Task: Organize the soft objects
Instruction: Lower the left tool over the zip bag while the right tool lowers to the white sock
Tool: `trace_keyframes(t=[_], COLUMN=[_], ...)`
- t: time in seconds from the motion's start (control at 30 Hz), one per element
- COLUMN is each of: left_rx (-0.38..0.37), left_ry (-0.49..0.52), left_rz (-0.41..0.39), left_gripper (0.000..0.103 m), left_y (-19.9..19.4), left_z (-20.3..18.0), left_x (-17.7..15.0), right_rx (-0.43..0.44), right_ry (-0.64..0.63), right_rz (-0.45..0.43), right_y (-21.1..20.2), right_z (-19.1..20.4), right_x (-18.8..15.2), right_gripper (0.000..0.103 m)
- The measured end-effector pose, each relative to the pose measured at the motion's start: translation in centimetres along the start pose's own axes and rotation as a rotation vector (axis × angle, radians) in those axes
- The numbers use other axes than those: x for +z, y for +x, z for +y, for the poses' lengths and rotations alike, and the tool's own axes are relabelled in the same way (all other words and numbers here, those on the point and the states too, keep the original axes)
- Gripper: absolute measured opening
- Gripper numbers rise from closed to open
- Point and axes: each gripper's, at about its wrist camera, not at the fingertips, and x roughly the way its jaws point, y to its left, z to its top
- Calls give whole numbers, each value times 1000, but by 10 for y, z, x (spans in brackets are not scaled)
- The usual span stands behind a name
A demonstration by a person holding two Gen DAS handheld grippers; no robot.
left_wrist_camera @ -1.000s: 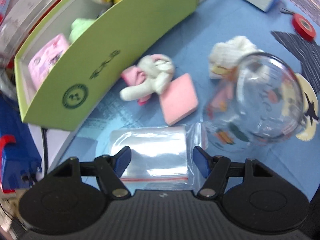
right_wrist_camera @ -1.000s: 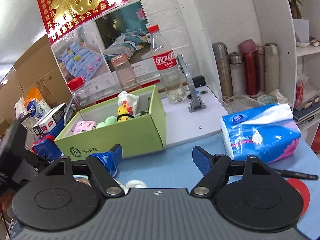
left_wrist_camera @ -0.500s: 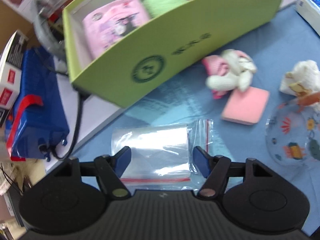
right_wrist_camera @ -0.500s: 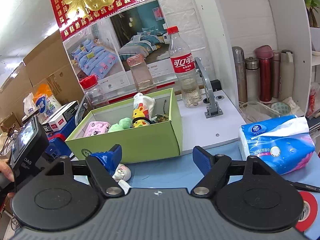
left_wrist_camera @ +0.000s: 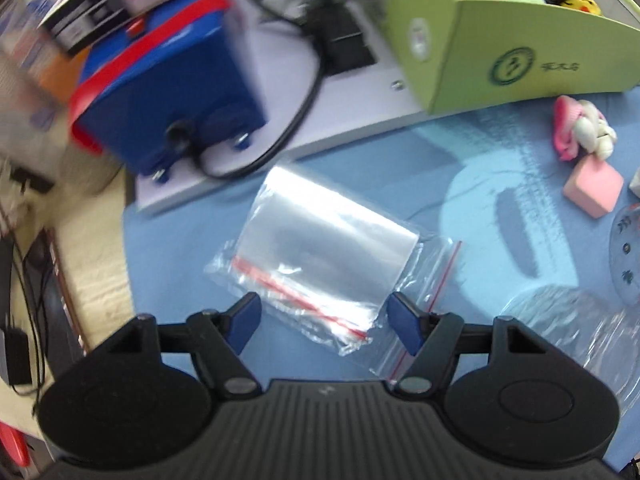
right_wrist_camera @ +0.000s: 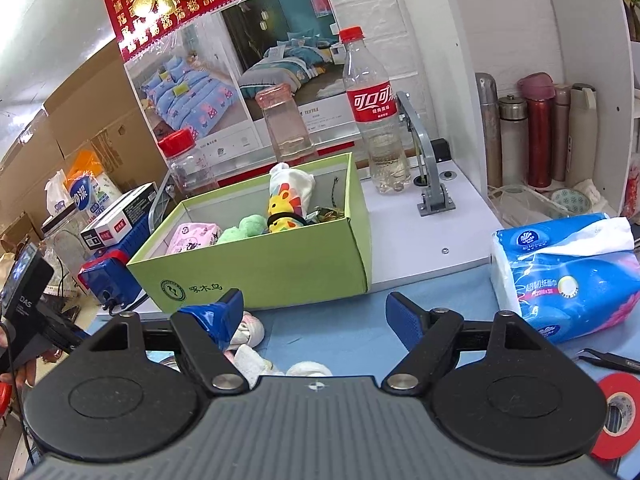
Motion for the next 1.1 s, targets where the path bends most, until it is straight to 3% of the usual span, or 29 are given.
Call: trace_keyframes(t=[0.17, 0.23, 0.3, 0.4, 0.5, 0.63, 0.8, 1.0, 1.1], left_rx=[-23, -118, -153, -156, -203, -79, 9, 13, -59], left_ry=[-72, -141, -227, -398, -503, -516, -531, -490, -502], left_rz=[-17, -75, -172, -281, -279, -240, -224, -233, -264], left_gripper=[70, 70, 70, 70, 70, 70, 70, 70, 70], left_y=[-12, -28, -48, -65, -47, -12, 0, -7, -13], left_z=[28, 35, 36, 18, 1, -15, -12, -2, 6], left_x=[-40, -65, -75, -66, -35, -11, -13, -48, -64], right_rx=[5, 6, 8, 12, 32, 29, -11, -5, 12], right_ry=[-9, -2, 17, 70, 138, 112, 93, 126, 124], right_rz=[0, -3, -14, -32, -21, -3, 7, 19, 31], right_y=[0, 0, -1, 1, 5, -1, -6, 4, 8], right_z=[2, 2, 0, -5, -10, -9, -18, -26, -24], right_x=[-2, -3, -6, -11, -17, -26, -32, -35, -39], right_gripper=[65, 65, 65, 65, 65, 65, 65, 66, 66])
